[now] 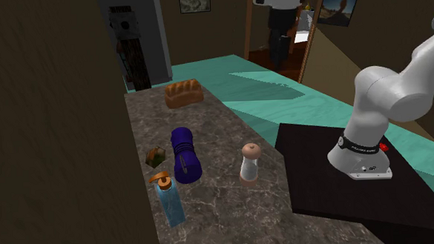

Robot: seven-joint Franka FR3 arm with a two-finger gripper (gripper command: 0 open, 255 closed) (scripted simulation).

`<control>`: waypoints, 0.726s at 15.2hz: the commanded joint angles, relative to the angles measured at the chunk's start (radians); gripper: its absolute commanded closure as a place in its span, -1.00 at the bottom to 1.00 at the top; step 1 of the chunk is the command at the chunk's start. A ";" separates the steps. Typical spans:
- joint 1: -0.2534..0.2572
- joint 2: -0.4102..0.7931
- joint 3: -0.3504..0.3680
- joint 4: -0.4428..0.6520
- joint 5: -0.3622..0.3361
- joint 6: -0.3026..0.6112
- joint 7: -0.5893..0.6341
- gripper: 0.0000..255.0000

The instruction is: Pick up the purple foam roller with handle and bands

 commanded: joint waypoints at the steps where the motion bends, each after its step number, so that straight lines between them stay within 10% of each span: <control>1: 0.010 0.062 -0.020 0.000 0.000 0.065 -0.051 -1.00; 11: 0.072 0.411 -0.063 0.104 0.054 0.303 -0.275 -1.00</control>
